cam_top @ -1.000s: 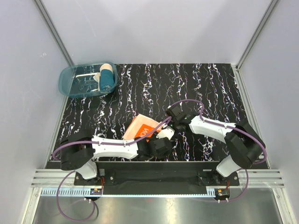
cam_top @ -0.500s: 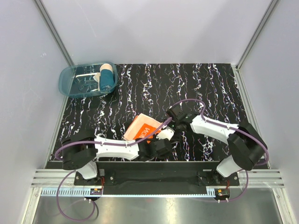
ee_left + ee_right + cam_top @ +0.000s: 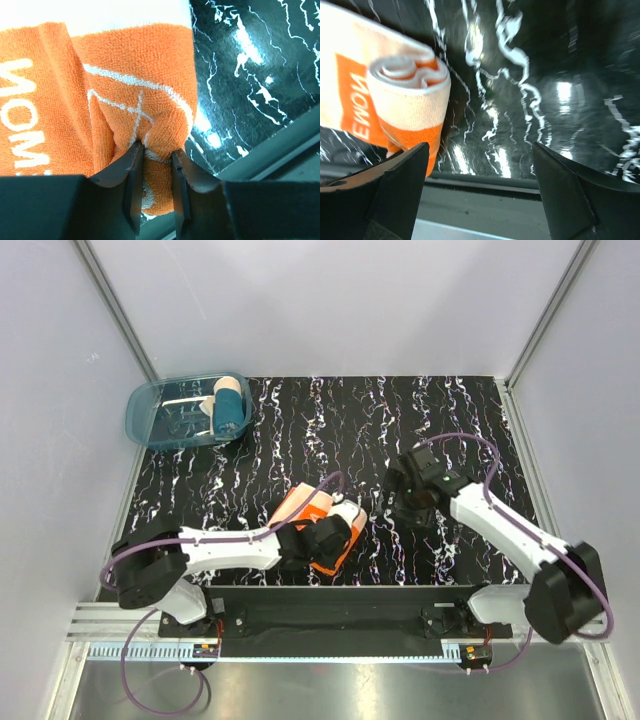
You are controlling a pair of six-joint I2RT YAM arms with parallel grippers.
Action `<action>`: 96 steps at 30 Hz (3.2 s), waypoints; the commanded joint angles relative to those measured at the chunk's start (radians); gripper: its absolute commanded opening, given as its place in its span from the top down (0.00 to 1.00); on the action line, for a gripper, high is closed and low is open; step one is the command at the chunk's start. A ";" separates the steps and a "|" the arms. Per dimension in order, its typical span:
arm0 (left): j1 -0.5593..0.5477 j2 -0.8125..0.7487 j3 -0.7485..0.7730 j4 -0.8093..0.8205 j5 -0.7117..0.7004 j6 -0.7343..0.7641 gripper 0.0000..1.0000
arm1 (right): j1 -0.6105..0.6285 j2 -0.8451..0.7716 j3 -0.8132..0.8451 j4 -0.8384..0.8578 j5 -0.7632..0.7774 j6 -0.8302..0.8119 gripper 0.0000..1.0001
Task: Roll the towels
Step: Roll the towel
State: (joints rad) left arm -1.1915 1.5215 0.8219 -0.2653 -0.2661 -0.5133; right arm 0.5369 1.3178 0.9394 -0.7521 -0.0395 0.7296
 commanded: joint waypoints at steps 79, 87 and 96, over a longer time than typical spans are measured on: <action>0.629 0.028 -0.394 0.692 1.055 -0.315 0.79 | 0.170 0.245 -0.295 0.873 -0.227 0.083 0.56; 0.629 -0.058 -0.339 0.488 0.966 -0.222 0.61 | 0.172 0.268 -0.248 0.717 -0.252 0.054 0.60; 0.622 -0.181 -0.247 0.230 0.831 -0.100 0.50 | 0.176 0.268 -0.212 0.614 -0.261 0.022 0.60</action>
State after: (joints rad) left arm -0.5674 1.4029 0.5251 0.0917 0.6548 -0.6899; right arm 0.7013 1.5650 0.7166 0.0082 -0.3340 0.8051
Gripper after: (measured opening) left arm 0.494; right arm 0.417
